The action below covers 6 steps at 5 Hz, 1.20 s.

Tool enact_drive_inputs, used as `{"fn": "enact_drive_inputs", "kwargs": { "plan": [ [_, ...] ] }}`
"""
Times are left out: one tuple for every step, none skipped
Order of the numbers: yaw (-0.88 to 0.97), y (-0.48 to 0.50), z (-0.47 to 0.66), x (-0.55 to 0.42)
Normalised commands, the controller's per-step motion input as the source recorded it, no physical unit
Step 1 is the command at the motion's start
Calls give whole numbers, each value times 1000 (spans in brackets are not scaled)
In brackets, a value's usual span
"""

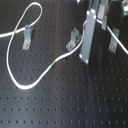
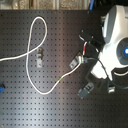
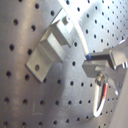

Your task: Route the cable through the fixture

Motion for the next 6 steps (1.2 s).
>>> {"fn": "enact_drive_inputs", "kwargs": {
  "plan": [
    [-457, -200, -234, -136],
    [-431, -216, -247, -117],
    [-349, -165, -209, -80],
    [-180, -1, 405, 4],
    [-137, 0, 501, 7],
    [-134, 5, 317, 5]
  ]
}}
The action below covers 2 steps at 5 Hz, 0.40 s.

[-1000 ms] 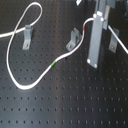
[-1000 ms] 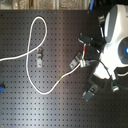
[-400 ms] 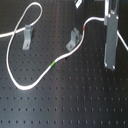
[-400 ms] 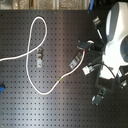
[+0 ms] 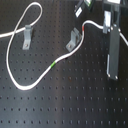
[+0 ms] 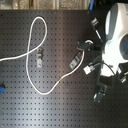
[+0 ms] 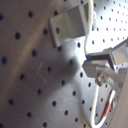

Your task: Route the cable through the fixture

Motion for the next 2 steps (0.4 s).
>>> {"fn": "enact_drive_inputs", "kwargs": {
  "plan": [
    [-123, 6, 186, -4],
    [-69, -69, 30, -42]
  ]
}}
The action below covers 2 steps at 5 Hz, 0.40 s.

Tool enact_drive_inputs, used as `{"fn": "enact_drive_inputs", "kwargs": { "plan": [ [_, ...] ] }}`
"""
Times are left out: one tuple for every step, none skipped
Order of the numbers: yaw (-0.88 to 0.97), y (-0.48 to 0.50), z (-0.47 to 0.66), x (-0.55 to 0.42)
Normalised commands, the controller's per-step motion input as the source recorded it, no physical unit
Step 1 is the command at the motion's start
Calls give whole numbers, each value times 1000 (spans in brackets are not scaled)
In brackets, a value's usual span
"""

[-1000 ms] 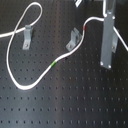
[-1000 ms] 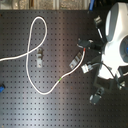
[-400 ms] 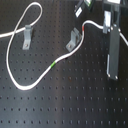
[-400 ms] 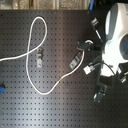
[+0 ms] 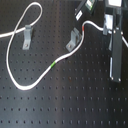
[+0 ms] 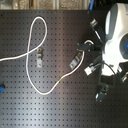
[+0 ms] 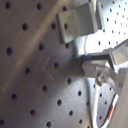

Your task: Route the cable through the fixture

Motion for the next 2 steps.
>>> {"fn": "enact_drive_inputs", "kwargs": {
  "plan": [
    [-17, -229, 7, -135],
    [114, -255, 8, -213]
  ]
}}
